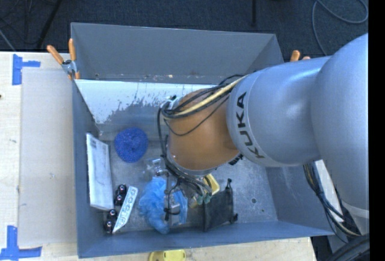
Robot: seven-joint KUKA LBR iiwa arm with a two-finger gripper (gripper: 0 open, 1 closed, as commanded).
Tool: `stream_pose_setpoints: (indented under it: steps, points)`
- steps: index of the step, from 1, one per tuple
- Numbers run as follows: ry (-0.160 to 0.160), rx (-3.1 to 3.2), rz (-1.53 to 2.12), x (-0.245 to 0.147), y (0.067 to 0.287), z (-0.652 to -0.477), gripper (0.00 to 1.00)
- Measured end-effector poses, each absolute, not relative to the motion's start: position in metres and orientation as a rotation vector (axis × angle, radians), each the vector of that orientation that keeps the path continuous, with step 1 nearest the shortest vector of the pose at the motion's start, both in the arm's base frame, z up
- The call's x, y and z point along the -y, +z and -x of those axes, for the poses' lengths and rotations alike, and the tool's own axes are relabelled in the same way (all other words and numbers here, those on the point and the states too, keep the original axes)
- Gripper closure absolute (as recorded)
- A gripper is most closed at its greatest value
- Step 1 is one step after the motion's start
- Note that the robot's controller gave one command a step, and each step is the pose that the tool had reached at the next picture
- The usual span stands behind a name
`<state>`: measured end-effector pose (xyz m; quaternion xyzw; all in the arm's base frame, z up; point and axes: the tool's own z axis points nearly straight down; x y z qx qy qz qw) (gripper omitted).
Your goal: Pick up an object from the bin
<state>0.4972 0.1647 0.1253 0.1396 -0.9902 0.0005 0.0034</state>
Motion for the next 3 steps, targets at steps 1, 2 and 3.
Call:
stream_pose_setpoints:
  steps: [1, 2, 3]
  points:
    - [-0.001, 3.135, -0.183, -0.165, 0.108, -0.535, 0.0]
    - [-0.001, 3.113, -0.369, -0.146, 0.068, -0.521, 0.0]
    - [-0.002, 3.122, -0.339, -0.165, 0.07, -0.535, 1.0]
